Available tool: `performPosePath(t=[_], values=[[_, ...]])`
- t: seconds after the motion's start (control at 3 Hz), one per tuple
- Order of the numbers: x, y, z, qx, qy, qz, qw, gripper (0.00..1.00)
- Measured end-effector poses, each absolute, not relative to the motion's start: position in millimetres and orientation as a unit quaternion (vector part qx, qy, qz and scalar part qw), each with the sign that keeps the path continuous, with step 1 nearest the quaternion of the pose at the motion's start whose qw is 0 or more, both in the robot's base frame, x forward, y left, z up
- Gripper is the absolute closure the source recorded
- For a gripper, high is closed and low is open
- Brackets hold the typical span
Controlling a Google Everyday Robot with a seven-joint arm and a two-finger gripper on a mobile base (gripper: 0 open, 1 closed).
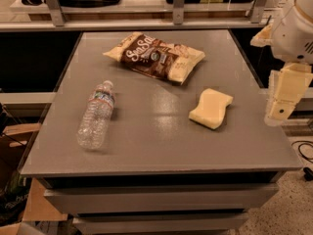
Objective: Move sponge near water bottle
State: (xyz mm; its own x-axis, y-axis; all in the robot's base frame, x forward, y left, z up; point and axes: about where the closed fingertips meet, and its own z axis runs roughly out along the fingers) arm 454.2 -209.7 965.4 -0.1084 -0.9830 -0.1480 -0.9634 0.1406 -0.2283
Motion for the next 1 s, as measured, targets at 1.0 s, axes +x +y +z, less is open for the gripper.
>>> performPosePath(t=[1.0], values=[[480,-182,905,-0.838,0.535,0.037,0.1,0.0]])
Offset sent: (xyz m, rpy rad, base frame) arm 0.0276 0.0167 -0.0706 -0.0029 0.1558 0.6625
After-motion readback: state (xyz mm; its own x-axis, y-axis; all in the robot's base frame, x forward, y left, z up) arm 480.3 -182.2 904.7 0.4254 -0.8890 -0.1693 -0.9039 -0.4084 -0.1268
